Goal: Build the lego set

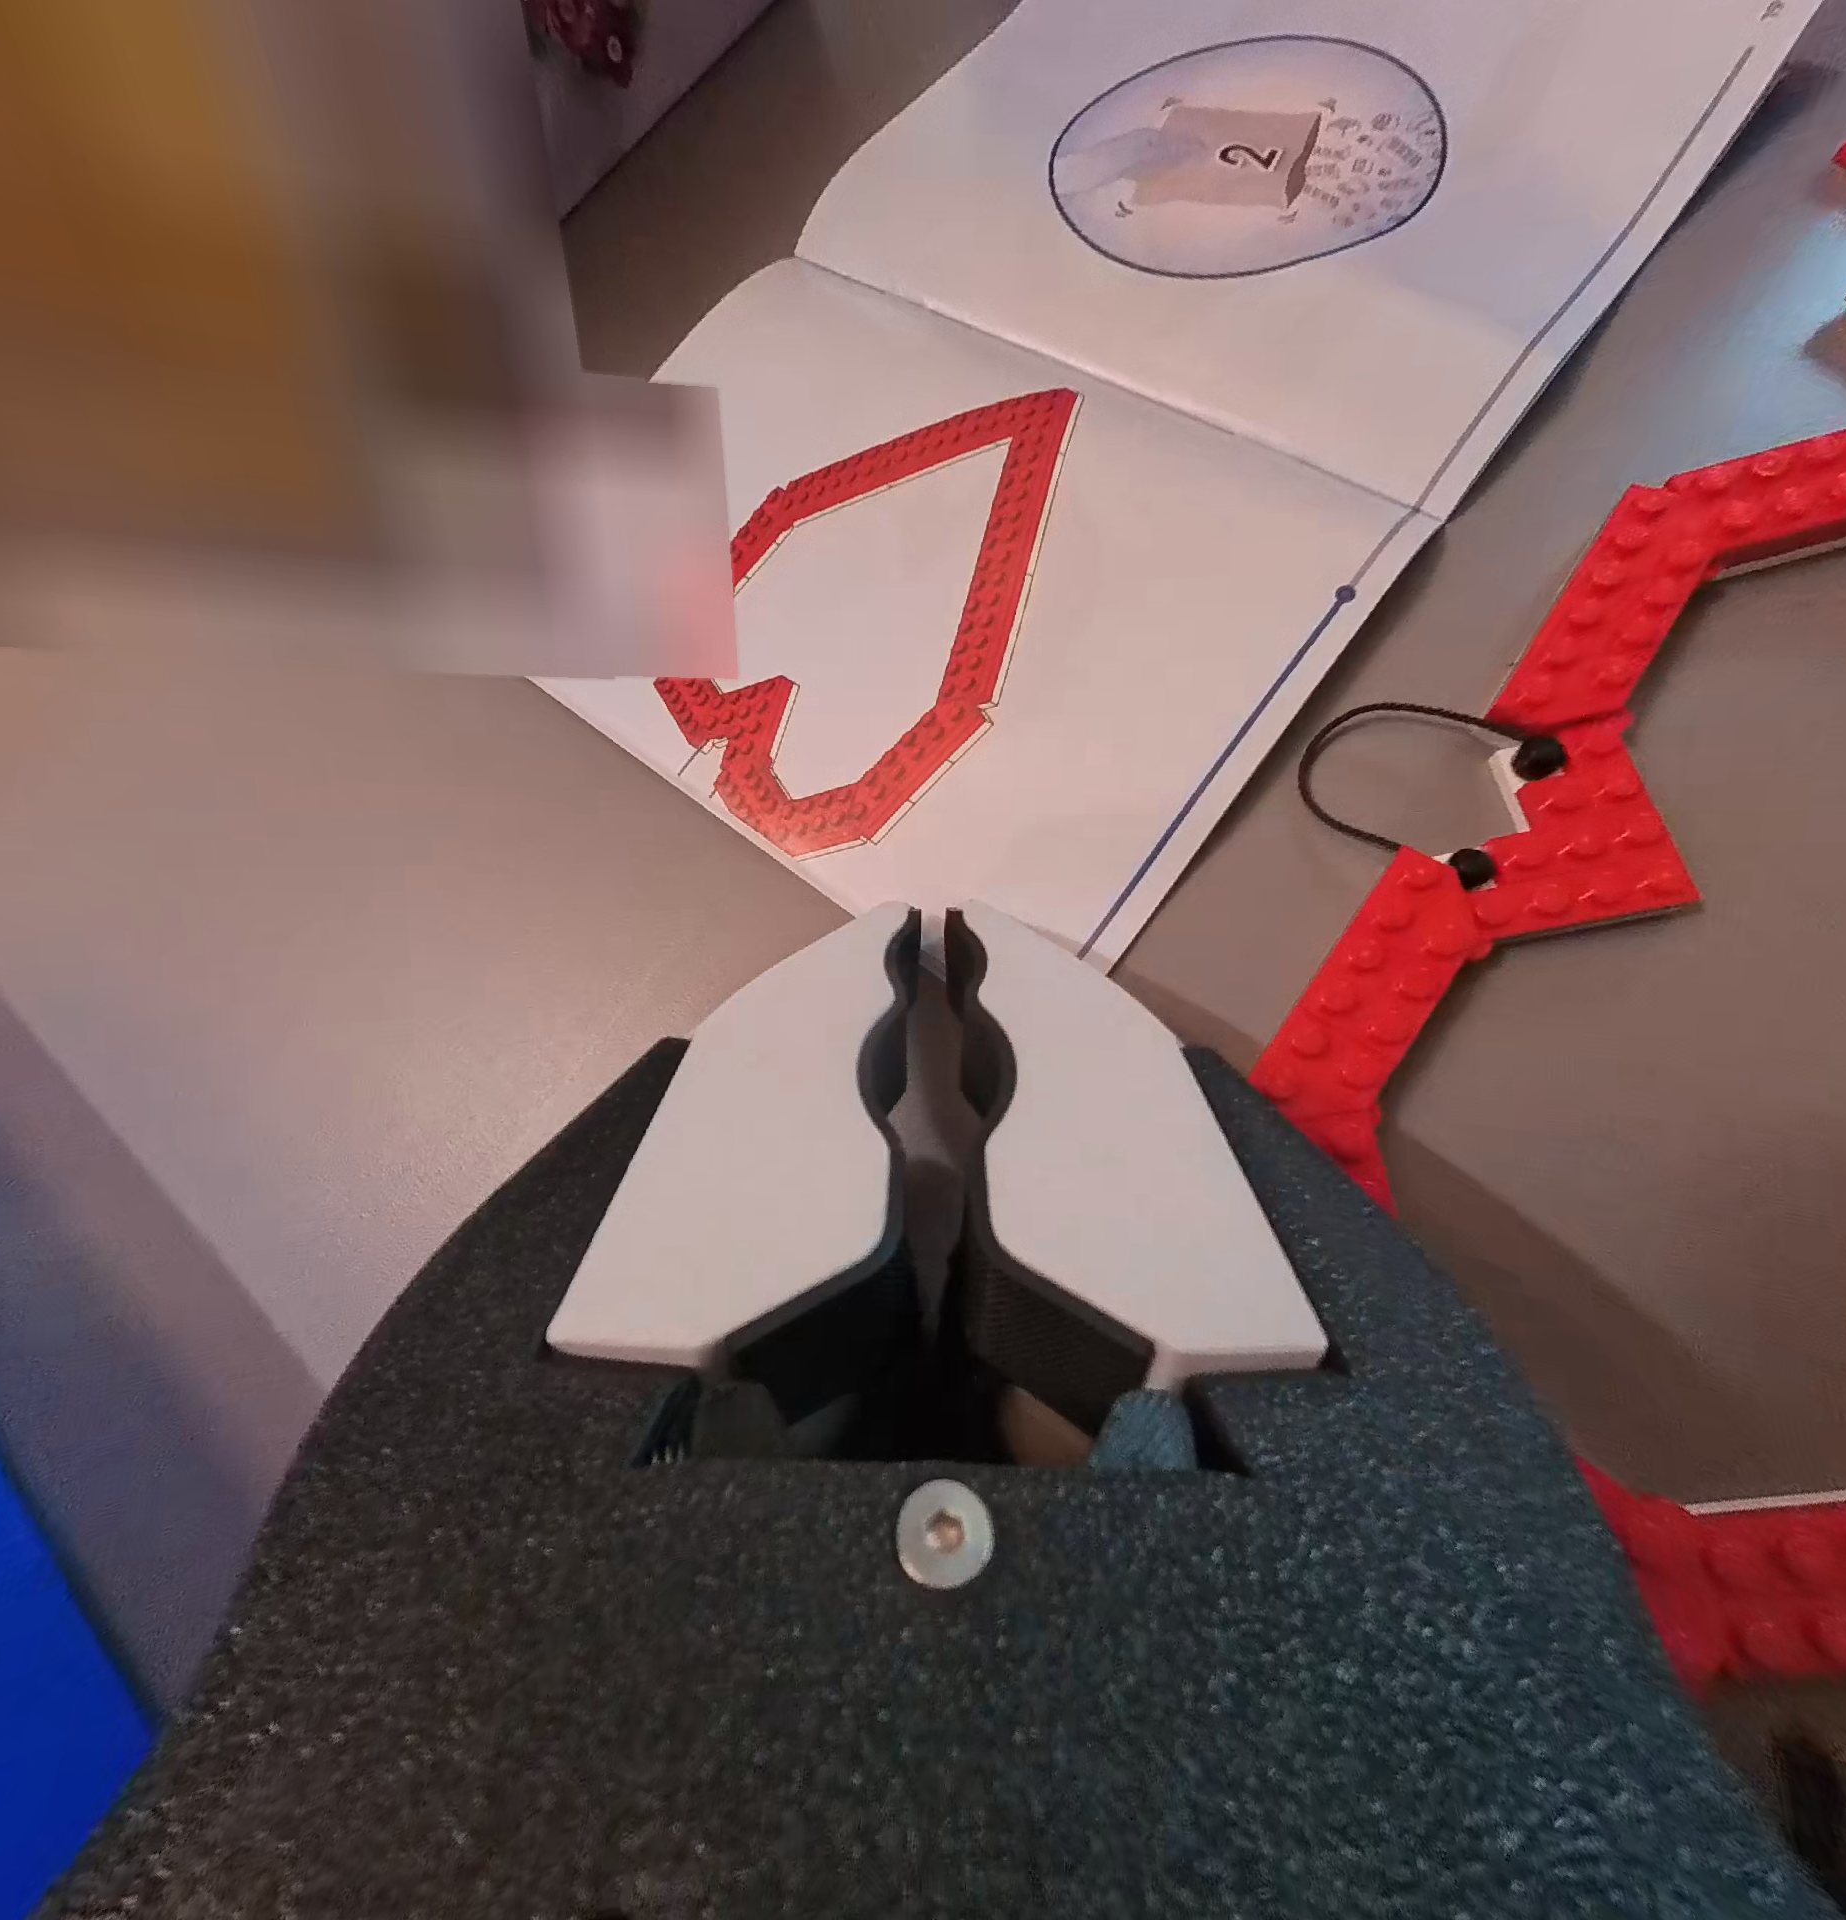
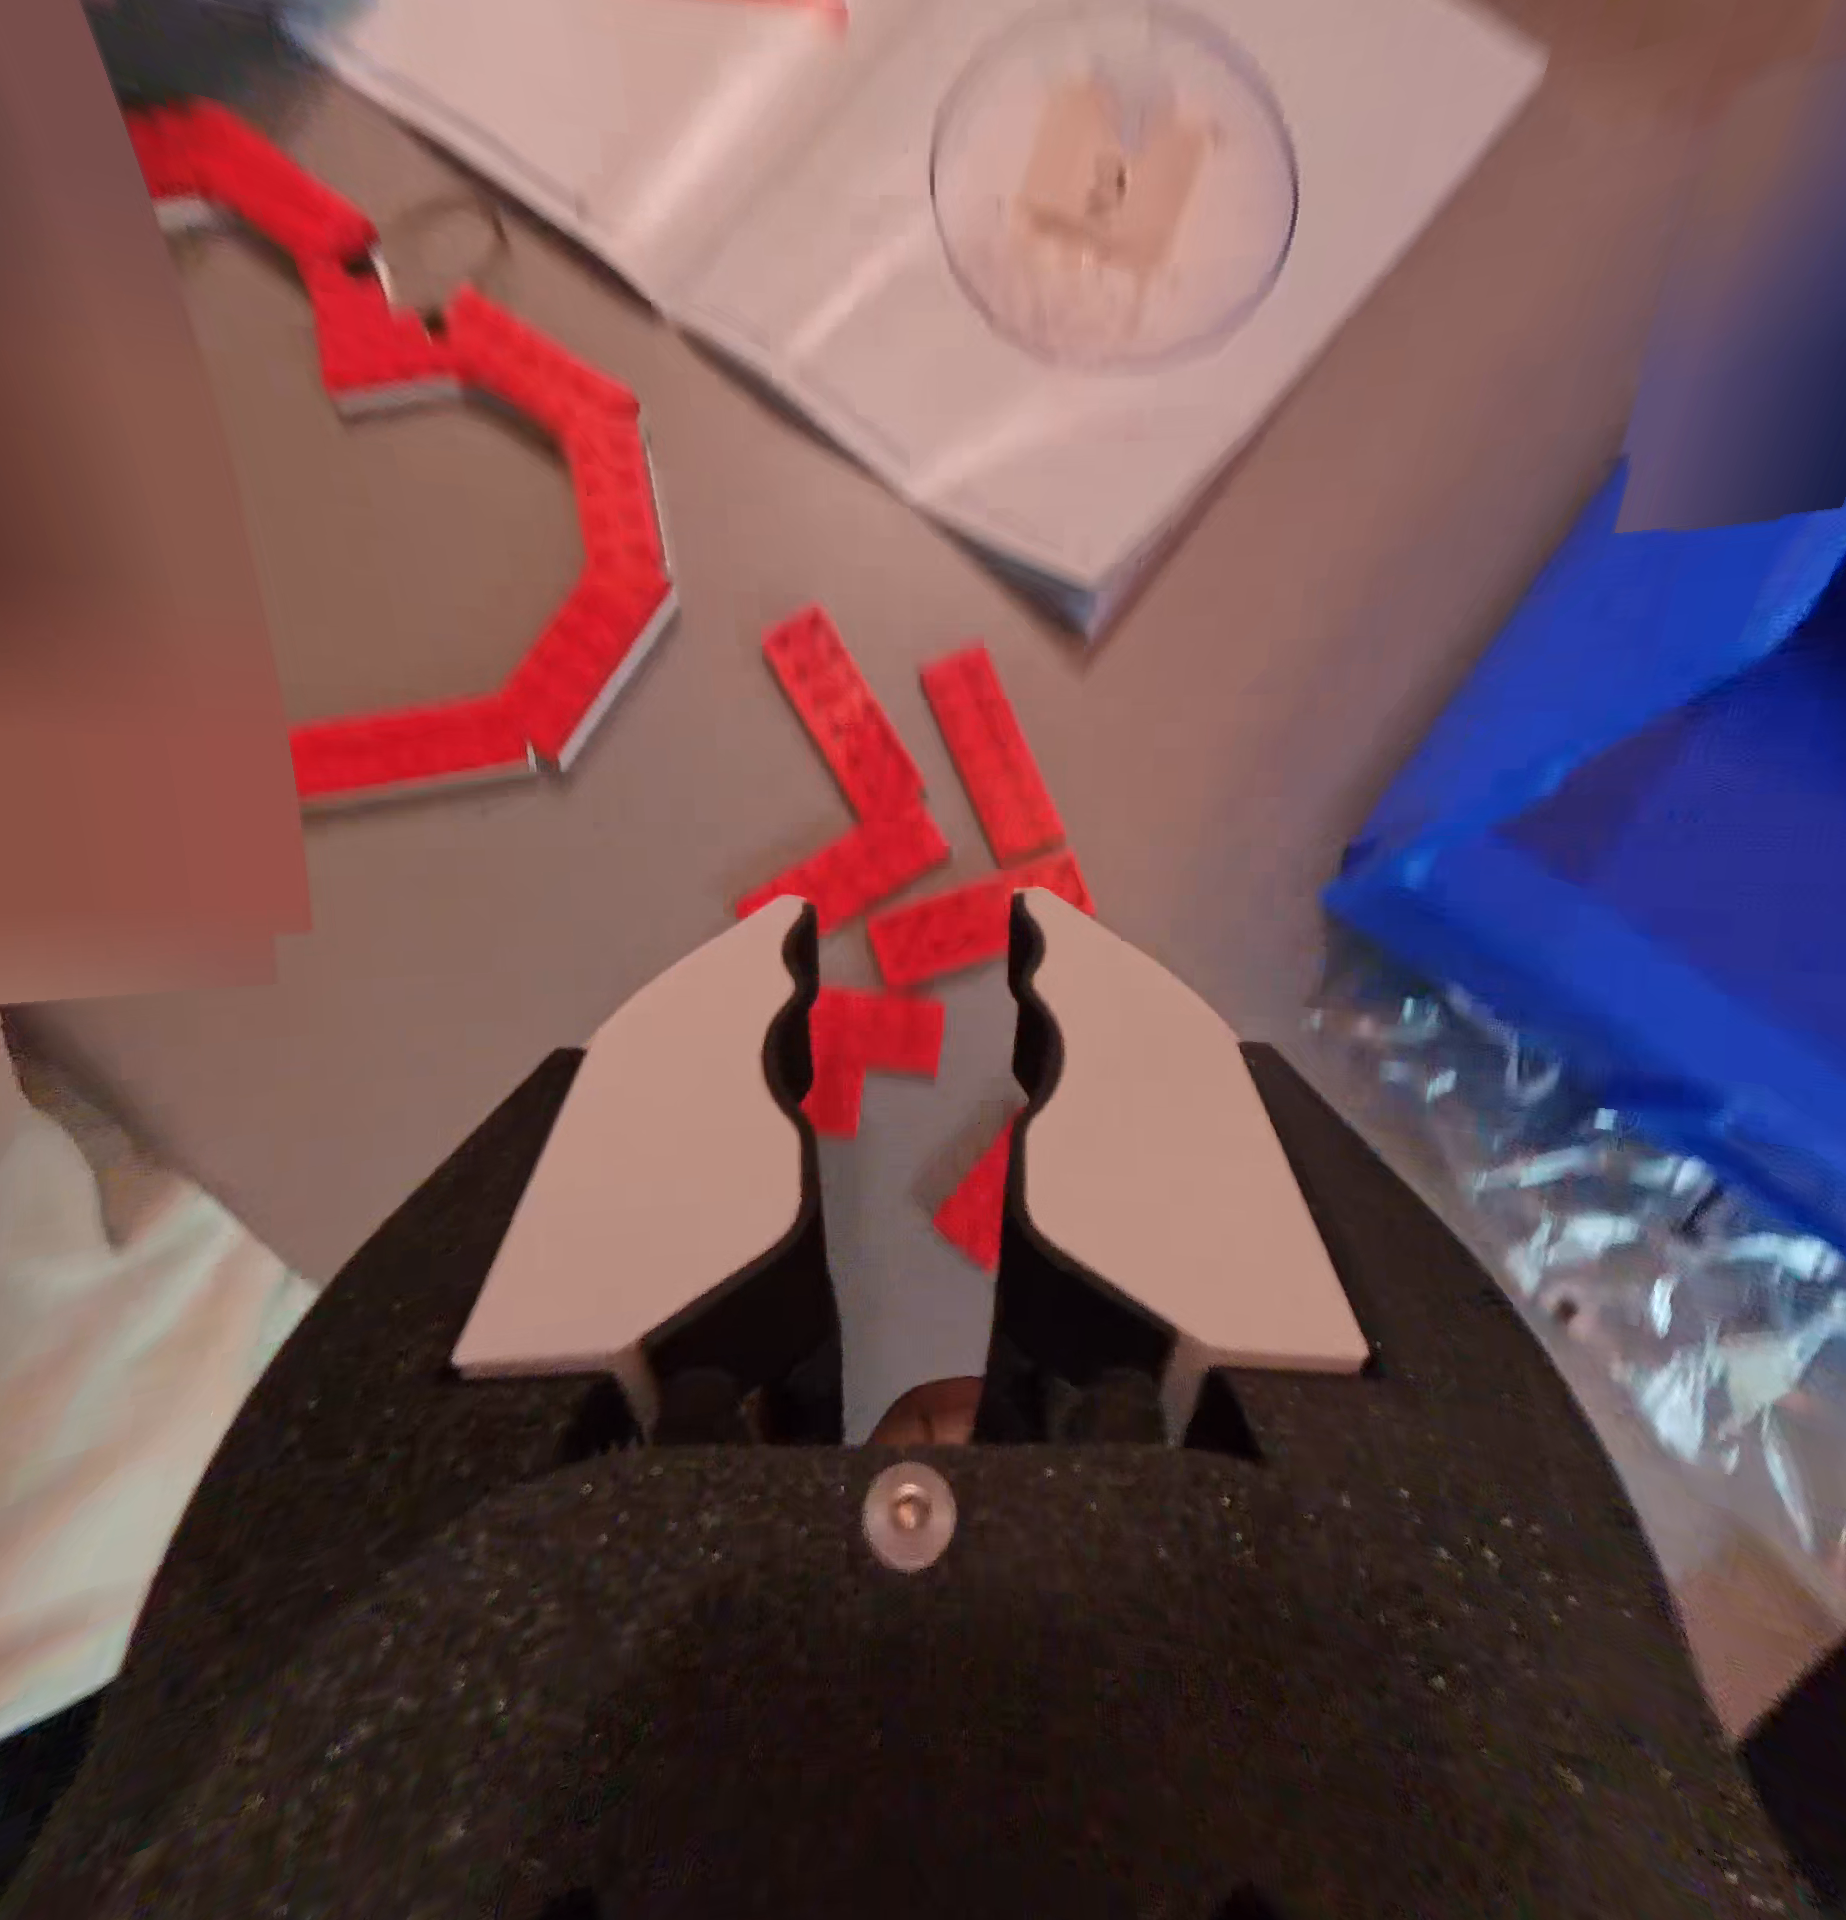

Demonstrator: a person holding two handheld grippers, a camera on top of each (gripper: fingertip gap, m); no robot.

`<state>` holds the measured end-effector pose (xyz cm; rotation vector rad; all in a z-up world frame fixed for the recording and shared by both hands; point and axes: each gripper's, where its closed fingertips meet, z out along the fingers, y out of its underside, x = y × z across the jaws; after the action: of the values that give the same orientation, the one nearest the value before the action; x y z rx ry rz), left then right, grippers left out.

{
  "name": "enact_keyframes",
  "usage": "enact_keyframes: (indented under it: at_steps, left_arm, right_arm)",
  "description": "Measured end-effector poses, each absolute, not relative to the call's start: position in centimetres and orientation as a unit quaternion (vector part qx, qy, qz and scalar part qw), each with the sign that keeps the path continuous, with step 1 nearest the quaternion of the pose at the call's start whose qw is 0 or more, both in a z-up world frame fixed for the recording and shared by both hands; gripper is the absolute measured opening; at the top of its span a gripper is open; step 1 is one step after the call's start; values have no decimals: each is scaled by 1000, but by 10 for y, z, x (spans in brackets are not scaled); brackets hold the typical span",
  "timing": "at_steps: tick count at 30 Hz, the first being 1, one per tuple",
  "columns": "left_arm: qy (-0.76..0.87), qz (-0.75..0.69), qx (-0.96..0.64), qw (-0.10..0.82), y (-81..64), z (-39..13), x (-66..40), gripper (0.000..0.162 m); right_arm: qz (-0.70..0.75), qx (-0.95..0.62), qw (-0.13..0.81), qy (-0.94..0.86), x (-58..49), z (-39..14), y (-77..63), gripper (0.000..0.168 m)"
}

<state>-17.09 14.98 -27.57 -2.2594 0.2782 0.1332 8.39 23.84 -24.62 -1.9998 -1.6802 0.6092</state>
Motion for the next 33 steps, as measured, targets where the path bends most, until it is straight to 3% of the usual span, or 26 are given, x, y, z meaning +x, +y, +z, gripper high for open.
enact_keyframes:
  at_steps: [5,8,21,23,33]
  left_arm:
    - [115,62,-899,418,149,-275,-171,4]
    - [116,64,-898,419,149,-275,-171,4]
    - [119,70,-897,419,149,-275,-171,3]
    - [120,71,-897,419,149,-275,-171,3]
    - [122,74,-897,419,149,-275,-170,3]
  right_arm:
    - [187,-751,184,-606,124,-263,228,45]
    - [152,-767,201,-591,137,-269,241,38]
    - [123,-811,174,-545,160,-282,245,44]
    - [130,-811,184,-539,155,-282,246,37]
    - [126,-682,161,-702,150,-281,231,36]
